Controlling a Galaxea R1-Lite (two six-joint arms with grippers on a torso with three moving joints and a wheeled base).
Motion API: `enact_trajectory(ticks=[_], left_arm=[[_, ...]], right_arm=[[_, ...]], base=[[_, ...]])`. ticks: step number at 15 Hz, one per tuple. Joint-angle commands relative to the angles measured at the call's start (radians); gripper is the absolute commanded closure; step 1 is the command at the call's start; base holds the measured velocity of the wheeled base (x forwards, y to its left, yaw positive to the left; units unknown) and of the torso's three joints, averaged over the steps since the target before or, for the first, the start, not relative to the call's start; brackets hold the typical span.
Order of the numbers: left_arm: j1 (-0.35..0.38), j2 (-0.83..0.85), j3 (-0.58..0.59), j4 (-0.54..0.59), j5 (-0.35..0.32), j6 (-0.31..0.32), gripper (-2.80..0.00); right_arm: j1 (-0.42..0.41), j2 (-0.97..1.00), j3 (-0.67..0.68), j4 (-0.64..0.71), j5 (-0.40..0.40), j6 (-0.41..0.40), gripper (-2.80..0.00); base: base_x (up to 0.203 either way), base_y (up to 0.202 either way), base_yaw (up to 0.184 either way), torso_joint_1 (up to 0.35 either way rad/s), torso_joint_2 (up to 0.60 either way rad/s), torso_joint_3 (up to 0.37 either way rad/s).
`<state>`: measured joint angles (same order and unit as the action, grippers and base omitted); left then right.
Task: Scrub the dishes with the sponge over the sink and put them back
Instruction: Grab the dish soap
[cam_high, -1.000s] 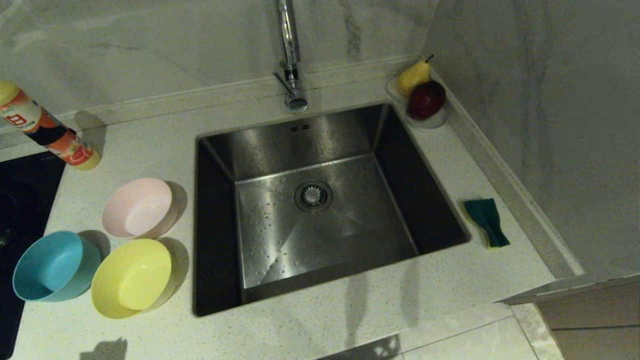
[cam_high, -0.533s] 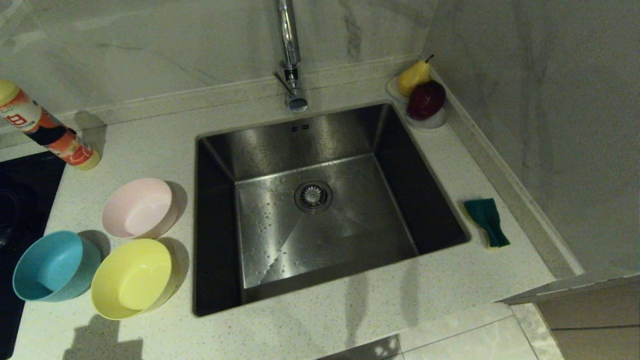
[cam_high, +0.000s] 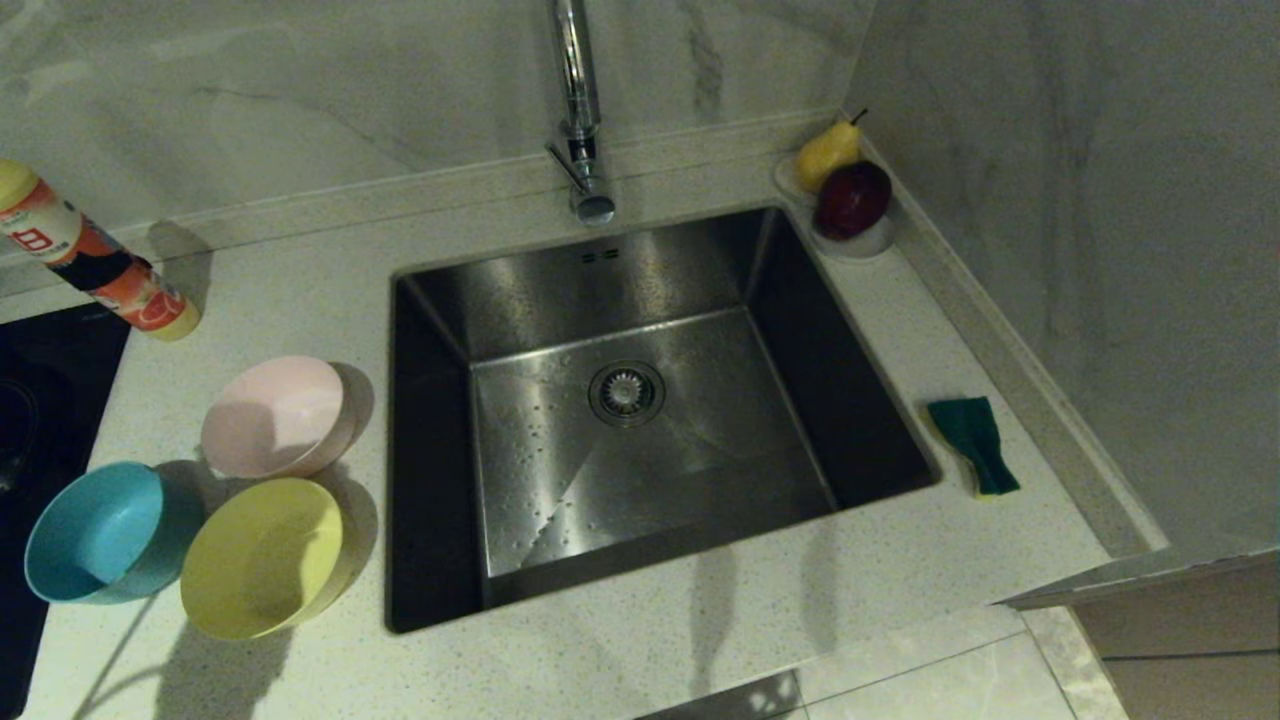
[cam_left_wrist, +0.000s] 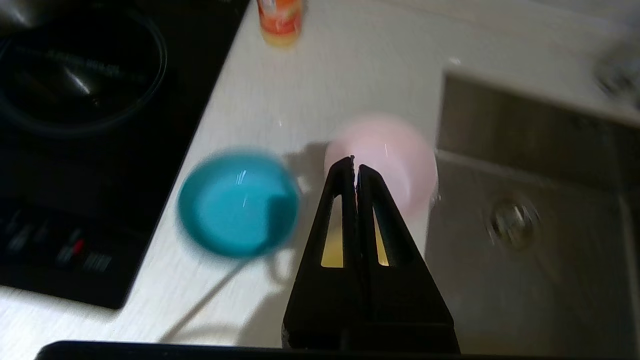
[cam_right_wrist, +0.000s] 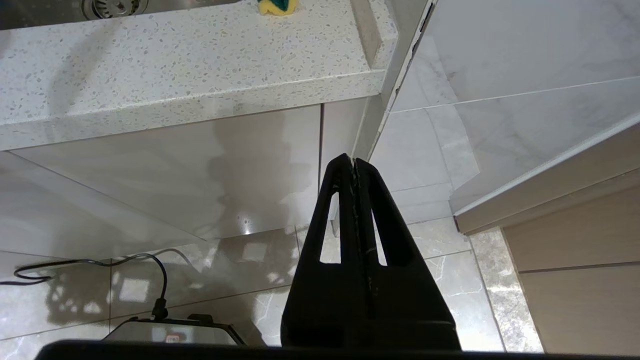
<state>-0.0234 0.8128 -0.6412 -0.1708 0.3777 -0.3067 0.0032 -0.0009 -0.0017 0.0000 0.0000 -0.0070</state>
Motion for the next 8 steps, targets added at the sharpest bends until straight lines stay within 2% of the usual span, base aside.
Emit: enact_trajectory(ticks=[1, 4, 8], left_arm=[[0.002, 0.322, -0.095, -0.107, 0.053, -0.01, 0.0], [0.036, 0.554, -0.183, -0.258, 0.095, -0.013, 0.0], [0.117, 0.779, -0.293, -0.441, 0.111, -0.01, 0.0]], right_arm=[[0.0, 0.001, 0.0, 0.0, 0.0, -0.001, 0.0], [0.001, -0.001, 0.0, 0.0, 0.0, -0.001, 0.0], [0.0, 0.001, 0.0, 0.0, 0.0, -0.001, 0.0]], base=[[0.0, 0.0, 0.0, 0.0, 0.0, 0.0], [0.0, 0.0, 0.0, 0.0, 0.0, 0.0], [0.0, 0.0, 0.0, 0.0, 0.0, 0.0]])
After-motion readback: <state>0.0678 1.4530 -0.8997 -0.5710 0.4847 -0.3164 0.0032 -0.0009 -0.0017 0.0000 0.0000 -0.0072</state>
